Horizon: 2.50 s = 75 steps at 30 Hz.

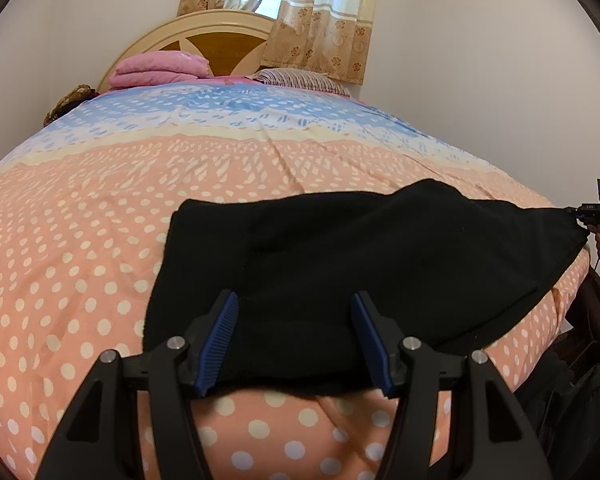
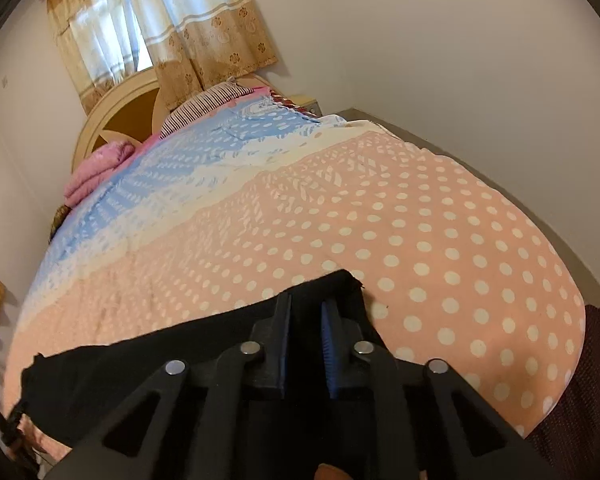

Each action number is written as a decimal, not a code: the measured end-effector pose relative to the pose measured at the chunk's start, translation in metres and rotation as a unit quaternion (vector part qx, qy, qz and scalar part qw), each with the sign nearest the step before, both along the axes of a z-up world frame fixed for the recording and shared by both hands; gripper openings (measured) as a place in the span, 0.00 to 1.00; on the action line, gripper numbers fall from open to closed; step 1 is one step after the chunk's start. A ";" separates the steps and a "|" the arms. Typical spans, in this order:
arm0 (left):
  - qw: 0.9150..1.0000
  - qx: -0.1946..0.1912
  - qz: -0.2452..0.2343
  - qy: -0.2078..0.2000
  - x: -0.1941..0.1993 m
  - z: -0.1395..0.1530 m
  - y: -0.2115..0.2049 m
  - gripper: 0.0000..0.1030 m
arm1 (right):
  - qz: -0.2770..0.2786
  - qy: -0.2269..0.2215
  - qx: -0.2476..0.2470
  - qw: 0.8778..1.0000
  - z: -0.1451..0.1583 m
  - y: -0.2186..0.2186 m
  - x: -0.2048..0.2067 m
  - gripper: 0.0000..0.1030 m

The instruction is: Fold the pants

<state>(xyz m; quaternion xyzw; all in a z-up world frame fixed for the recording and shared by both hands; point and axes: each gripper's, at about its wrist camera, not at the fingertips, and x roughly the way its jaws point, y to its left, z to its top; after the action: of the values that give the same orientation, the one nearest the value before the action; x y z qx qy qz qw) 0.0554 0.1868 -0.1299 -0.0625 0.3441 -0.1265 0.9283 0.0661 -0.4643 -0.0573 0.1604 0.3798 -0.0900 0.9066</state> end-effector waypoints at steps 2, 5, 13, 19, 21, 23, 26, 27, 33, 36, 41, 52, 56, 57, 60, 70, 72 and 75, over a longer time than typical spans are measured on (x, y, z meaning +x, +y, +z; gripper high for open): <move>1.000 -0.002 0.004 0.000 0.000 0.001 0.000 0.60 | -0.009 -0.003 -0.005 1.000 0.001 -0.006 -0.002 0.07; 1.000 0.000 0.006 0.000 0.002 0.002 -0.001 0.60 | -0.030 -0.010 -0.019 0.999 0.003 -0.016 0.000 0.06; 1.000 -0.010 0.010 -0.004 -0.001 0.006 0.000 0.60 | -0.038 -0.009 -0.026 0.999 0.006 -0.013 -0.011 0.43; 1.000 -0.010 -0.005 -0.027 -0.015 0.021 -0.012 0.60 | 0.008 -0.030 -0.057 0.998 0.035 0.050 -0.074 0.47; 0.999 -0.017 -0.016 -0.037 -0.019 0.027 -0.021 0.60 | 0.008 -0.019 -0.057 0.998 0.030 0.063 -0.088 0.47; 0.998 -0.030 -0.032 -0.044 -0.021 0.033 -0.032 0.60 | 0.009 -0.010 -0.020 1.000 0.020 0.065 -0.096 0.47; 0.995 -0.041 -0.083 -0.042 -0.019 0.040 -0.066 0.60 | 0.005 0.000 -0.002 1.000 0.007 0.067 -0.097 0.34; 0.994 -0.040 -0.096 -0.040 -0.018 0.041 -0.076 0.60 | 0.007 0.000 0.005 1.000 0.004 0.067 -0.097 0.31; 0.977 -0.012 -0.211 -0.017 -0.009 0.039 -0.169 0.61 | -0.005 0.000 0.039 0.999 -0.008 0.059 -0.090 0.31; 0.966 0.006 -0.259 -0.001 -0.004 0.028 -0.210 0.60 | -0.008 -0.003 0.047 0.999 -0.011 0.059 -0.088 0.30; 0.957 0.055 -0.284 0.014 -0.003 0.012 -0.239 0.60 | -0.011 -0.003 0.064 0.998 -0.019 0.057 -0.086 0.30; 0.963 0.074 -0.258 0.013 0.013 0.014 -0.243 0.41 | -0.044 -0.018 0.085 0.995 -0.023 0.035 -0.091 0.25; 0.961 0.094 -0.259 0.012 0.013 0.011 -0.251 0.32 | -0.047 -0.027 0.085 0.995 -0.021 0.031 -0.092 0.19; 0.961 0.100 -0.259 0.009 0.013 0.010 -0.252 0.29 | -0.047 -0.026 0.083 0.995 -0.021 0.030 -0.091 0.17; 0.962 0.096 -0.257 0.011 0.015 0.011 -0.250 0.12 | -0.050 -0.025 0.082 0.995 -0.021 0.025 -0.089 0.01; 0.967 0.039 -0.252 0.007 0.010 0.031 -0.234 0.04 | -0.040 -0.064 0.056 0.996 0.010 0.029 -0.100 0.00; 0.967 0.044 -0.251 0.008 0.011 0.030 -0.233 0.04 | -0.037 -0.051 0.059 0.996 0.009 0.027 -0.100 0.00; 0.968 0.045 -0.247 0.017 0.015 0.023 -0.232 0.04 | -0.055 -0.054 0.090 0.993 0.002 0.014 -0.104 0.01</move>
<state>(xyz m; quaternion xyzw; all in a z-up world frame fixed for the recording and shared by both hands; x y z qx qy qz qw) 0.0707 -0.0452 -0.1071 0.0644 0.3702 -0.3348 0.8642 -0.0382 -0.4499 -0.0556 0.2663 0.3278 -0.0967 0.9013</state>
